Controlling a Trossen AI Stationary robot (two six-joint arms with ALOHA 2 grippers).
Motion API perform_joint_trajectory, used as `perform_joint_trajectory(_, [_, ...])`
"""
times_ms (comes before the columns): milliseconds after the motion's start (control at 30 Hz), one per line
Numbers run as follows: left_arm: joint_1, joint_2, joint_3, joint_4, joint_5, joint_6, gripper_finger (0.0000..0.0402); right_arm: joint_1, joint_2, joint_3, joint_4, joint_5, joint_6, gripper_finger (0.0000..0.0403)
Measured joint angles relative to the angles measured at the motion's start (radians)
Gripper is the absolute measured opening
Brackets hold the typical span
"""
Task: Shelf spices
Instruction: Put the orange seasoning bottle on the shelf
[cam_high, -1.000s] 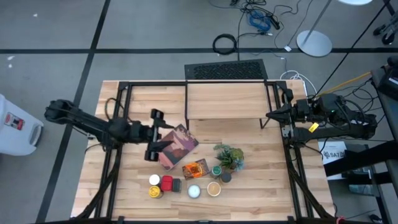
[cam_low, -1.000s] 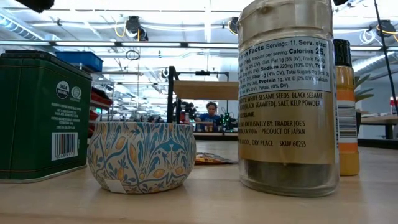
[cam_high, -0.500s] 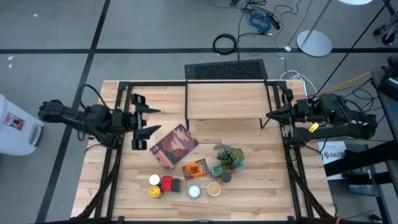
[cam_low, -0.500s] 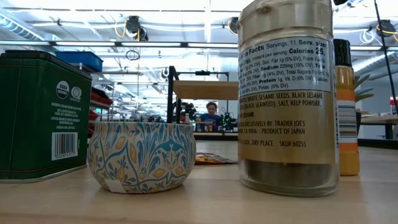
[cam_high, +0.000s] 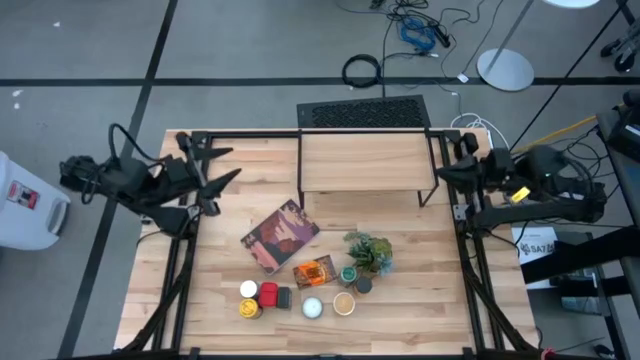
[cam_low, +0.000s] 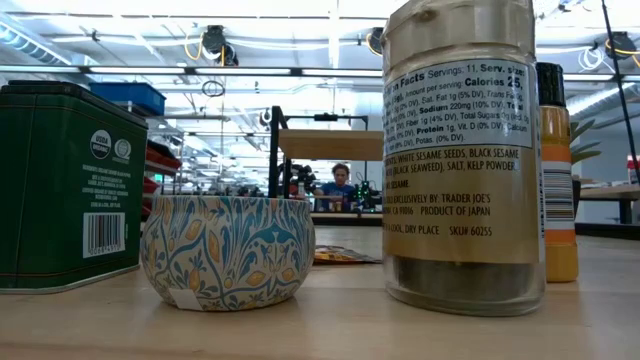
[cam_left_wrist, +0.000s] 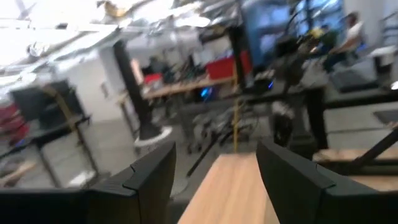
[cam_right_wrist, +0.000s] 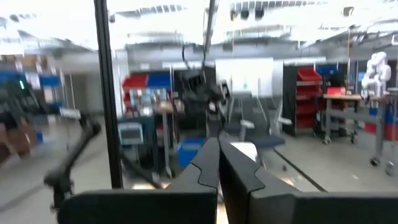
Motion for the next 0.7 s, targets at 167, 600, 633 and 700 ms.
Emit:
perform_joint_trajectory(167, [-0.04,-0.033,0.012,-0.184,-0.047,-0.146,0.0235,0.0,0.02,0.0,0.095,0.0,0.016,0.0])
perform_joint_trajectory(600, [-0.071,-0.006,0.012,-0.58,0.104,-0.555,0.0235,0.0,0.086,0.0,0.082,-0.081,0.017,0.0])
perform_joint_trajectory(633, [-0.071,0.005,0.012,-0.592,0.135,-0.577,0.0235,0.0,0.097,0.0,0.078,-0.079,0.015,0.0])
perform_joint_trajectory(700, [-0.071,0.028,0.012,-0.618,0.186,-0.618,0.0235,0.0,0.121,0.0,0.063,-0.076,0.018,0.0])
